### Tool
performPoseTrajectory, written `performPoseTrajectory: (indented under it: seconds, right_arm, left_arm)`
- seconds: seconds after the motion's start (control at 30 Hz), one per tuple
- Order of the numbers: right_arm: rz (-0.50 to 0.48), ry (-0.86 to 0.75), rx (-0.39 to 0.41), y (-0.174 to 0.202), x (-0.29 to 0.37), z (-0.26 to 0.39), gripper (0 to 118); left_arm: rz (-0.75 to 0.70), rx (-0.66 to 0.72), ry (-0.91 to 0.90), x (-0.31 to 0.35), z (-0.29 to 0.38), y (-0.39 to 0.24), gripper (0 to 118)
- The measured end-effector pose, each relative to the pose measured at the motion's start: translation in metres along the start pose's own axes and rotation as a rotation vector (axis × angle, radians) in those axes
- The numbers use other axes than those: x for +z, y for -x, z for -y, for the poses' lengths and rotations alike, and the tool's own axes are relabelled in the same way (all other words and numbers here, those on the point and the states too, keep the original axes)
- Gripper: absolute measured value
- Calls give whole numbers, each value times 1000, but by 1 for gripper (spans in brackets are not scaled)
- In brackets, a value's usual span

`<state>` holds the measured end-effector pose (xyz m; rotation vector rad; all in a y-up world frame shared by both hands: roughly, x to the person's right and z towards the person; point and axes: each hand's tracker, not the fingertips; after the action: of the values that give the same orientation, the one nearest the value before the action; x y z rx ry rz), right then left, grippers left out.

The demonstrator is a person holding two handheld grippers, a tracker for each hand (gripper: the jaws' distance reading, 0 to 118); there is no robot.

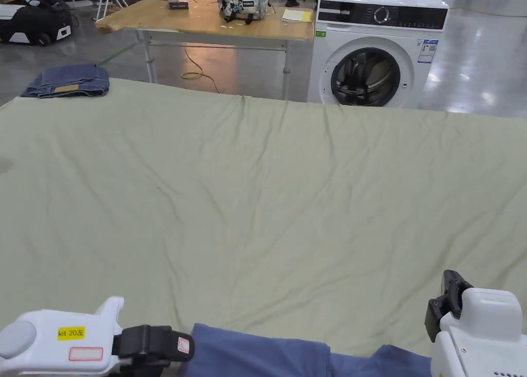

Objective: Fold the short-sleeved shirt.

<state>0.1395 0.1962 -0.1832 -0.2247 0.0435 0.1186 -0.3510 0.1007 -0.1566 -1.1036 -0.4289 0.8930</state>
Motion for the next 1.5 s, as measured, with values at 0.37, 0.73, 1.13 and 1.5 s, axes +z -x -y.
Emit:
performPoseTrajectory:
  seconds: [0.37, 0.73, 1.13, 1.5]
  right_arm:
    - [12, 26, -7, -4, 1, 3, 0]
    - [12, 23, 0, -9, 1, -1, 0]
    - [-39, 9, -11, 2, -3, -2, 0]
    - [-17, 22, -10, -9, 0, 3, 0]
  left_arm:
    - [160, 119, -45, -42, 6, 28, 7]
    - [128, 28, -195, 58, 4, -20, 4]
    - [-102, -54, -237, 103, 4, -104, 4]
    - [9, -122, -72, 23, 6, -187, 4]
